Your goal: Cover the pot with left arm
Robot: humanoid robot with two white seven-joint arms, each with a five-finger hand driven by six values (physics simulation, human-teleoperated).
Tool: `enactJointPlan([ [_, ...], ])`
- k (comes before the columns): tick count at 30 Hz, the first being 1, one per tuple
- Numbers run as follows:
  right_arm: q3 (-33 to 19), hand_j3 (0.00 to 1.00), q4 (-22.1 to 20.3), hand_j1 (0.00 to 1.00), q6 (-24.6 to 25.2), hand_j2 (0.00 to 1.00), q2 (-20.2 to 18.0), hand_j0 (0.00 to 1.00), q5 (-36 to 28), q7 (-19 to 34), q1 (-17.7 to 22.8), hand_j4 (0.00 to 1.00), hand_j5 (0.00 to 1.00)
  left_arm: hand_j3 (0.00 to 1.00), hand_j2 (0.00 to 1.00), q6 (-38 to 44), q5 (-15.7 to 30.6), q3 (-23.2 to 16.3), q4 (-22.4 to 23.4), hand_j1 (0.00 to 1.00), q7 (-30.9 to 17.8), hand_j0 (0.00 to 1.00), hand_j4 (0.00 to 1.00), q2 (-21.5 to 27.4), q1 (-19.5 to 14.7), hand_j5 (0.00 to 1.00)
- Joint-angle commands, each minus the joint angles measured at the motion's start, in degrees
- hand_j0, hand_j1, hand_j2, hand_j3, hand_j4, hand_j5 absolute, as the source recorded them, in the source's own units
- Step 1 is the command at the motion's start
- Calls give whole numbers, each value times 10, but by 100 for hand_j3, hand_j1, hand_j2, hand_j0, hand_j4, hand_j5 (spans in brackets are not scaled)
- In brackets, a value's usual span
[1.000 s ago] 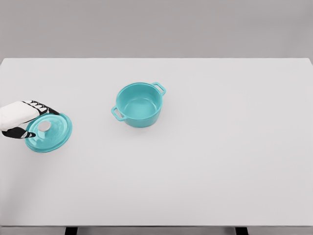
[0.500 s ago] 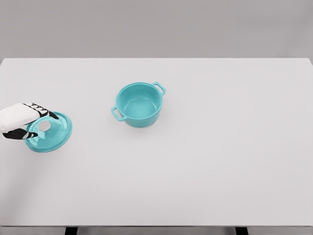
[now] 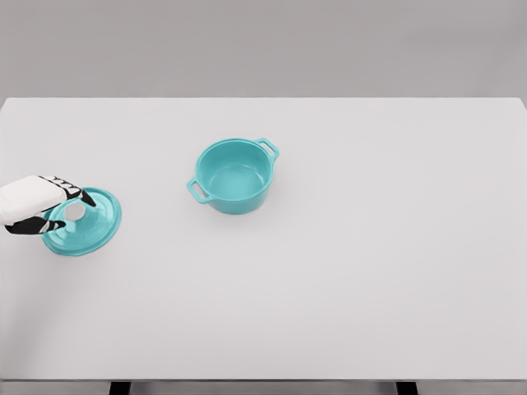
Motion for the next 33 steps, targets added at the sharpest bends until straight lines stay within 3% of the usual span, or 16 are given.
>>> enactJointPlan([
  [1, 0, 100, 0, 100, 0, 100, 0, 100, 0, 0, 0, 100, 100, 65, 65, 1, 3, -1, 0, 65, 0, 65, 65, 1, 0, 65],
  [33, 0, 100, 0, 100, 0, 100, 0, 100, 0, 0, 1, 100, 100, 67, 67, 1, -1, -1, 0, 67, 0, 67, 67, -6, 0, 67],
])
